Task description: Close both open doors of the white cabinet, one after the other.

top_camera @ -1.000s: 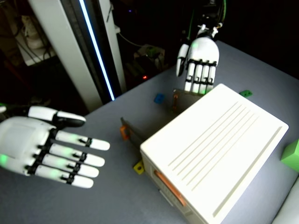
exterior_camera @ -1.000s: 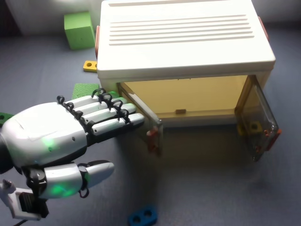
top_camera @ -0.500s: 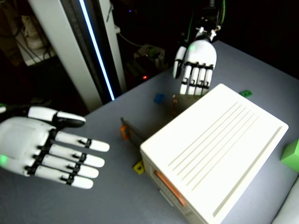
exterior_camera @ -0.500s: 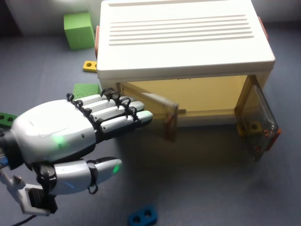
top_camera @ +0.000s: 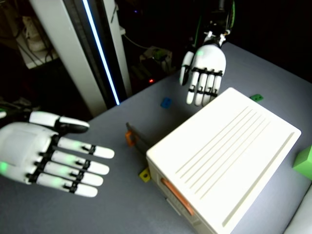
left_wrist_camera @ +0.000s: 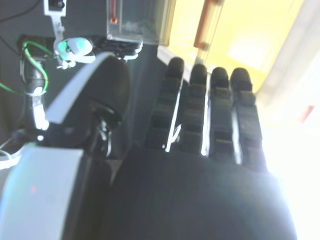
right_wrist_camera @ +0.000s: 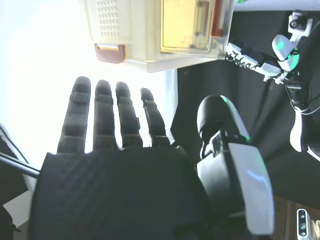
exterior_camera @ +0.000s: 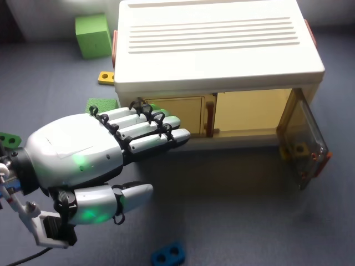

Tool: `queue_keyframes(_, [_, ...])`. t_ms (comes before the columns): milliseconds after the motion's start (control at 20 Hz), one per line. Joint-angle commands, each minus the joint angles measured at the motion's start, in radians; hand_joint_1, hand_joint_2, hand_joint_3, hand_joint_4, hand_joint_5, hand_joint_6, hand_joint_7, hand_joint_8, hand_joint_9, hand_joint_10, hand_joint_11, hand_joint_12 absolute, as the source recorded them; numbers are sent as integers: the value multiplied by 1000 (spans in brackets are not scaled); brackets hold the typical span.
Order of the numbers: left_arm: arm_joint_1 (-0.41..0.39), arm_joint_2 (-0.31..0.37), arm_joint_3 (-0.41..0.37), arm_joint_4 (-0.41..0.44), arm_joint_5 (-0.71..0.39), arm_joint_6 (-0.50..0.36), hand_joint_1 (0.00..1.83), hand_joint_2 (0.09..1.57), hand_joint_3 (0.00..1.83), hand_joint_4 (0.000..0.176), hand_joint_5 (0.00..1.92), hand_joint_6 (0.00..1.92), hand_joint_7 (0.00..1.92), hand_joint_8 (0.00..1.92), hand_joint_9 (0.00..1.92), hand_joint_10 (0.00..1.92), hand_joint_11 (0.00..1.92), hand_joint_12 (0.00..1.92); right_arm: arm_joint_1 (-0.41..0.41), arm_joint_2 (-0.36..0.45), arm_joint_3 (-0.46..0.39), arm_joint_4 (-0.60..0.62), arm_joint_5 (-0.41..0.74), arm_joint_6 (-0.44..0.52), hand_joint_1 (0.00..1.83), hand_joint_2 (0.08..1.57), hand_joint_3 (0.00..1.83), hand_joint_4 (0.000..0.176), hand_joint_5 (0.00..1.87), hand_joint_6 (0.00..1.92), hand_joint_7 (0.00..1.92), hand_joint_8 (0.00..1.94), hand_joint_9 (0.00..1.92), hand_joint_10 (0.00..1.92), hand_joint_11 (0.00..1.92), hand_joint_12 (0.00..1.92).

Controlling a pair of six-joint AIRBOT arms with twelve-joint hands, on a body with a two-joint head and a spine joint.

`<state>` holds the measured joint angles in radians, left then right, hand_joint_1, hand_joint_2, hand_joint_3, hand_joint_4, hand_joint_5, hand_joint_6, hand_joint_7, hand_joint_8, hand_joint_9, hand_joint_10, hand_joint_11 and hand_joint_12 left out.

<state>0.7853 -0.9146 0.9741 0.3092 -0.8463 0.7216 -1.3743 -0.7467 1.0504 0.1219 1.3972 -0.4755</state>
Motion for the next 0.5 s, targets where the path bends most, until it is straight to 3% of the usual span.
queue_keyframes(0, [-9, 7, -8, -9, -125, -14, 0, 1571, 147, 0, 33, 0, 4, 0, 9, 1, 46, 23, 5, -1, 5, 24, 117, 6, 3, 1377, 3, 64, 23, 7, 4, 1, 0, 0, 43, 13])
queue_keyframes(50, [-5, 15, -12, -9, -129, -16, 0, 1571, 145, 0, 24, 0, 0, 0, 10, 2, 46, 23, 5, -1, 5, 18, 116, 6, 4, 1382, 5, 66, 23, 6, 3, 1, 0, 0, 55, 17])
queue_keyframes(150, [13, 37, -27, -13, -146, -20, 0, 1571, 176, 0, 0, 0, 0, 0, 0, 0, 15, 10, 6, -5, 2, -6, 105, 8, 6, 1408, 7, 44, 22, 1, 0, 0, 0, 0, 21, 3])
queue_keyframes(250, [32, 54, -40, -19, -158, -22, 0, 1571, 186, 0, 17, 7, 0, 0, 0, 0, 7, 7, 8, -10, 2, -33, 76, 15, 16, 1407, 2, 0, 50, 7, 36, 7, 21, 5, 37, 7])
queue_keyframes(450, [65, 89, -61, -40, -171, -24, 0, 1571, 226, 0, 75, 7, 18, 1, 14, 1, 58, 39, 28, -22, 3, -98, 6, 17, 0, 1406, 2, 0, 11, 0, 12, 0, 0, 0, 0, 0])
